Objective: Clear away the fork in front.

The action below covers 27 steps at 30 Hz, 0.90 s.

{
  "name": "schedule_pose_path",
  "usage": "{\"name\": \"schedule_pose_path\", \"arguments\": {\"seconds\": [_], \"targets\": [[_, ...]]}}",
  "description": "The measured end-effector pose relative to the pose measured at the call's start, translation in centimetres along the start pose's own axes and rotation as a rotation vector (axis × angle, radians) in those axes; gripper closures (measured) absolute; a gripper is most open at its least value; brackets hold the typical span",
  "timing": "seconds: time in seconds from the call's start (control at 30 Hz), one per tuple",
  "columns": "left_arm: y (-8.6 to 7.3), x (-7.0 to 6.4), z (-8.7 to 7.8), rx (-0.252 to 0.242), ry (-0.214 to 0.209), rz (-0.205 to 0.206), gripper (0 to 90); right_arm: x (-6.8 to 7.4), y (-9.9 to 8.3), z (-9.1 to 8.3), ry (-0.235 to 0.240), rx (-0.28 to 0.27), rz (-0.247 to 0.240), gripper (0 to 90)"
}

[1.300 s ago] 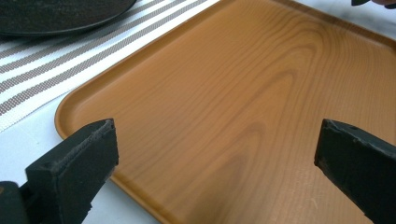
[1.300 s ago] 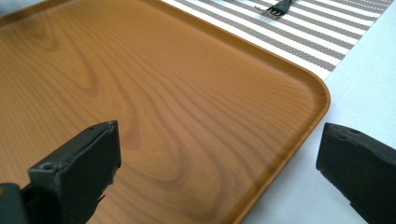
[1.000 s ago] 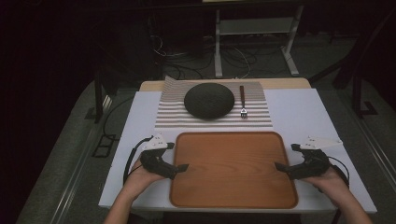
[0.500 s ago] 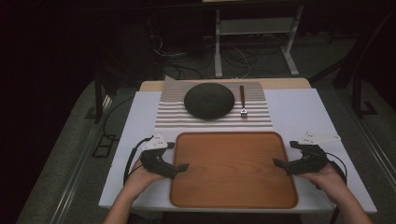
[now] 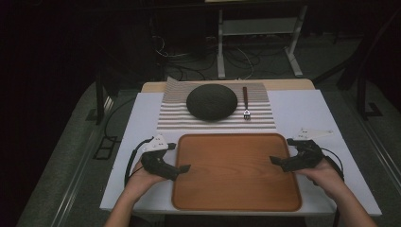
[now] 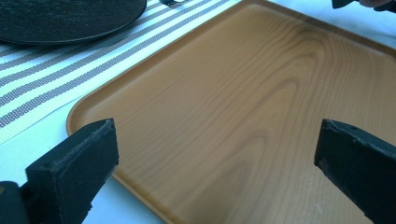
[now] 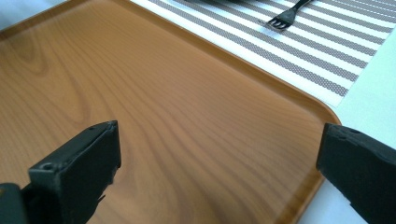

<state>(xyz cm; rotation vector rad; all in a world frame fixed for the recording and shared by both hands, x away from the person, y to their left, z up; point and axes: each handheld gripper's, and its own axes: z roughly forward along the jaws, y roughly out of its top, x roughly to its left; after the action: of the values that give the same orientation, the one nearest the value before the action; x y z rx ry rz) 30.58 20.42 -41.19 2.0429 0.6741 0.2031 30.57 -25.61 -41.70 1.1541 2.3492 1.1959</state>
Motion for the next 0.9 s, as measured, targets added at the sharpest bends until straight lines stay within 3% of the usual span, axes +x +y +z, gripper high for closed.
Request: {"name": "schedule_pose_path", "arguments": {"seconds": [0.9], "targets": [[-0.1,0.1,-0.1,-0.012,0.013,0.000,0.0,-2.2,2.9,2.5,-0.029,0.052,0.053,0.0]]}}
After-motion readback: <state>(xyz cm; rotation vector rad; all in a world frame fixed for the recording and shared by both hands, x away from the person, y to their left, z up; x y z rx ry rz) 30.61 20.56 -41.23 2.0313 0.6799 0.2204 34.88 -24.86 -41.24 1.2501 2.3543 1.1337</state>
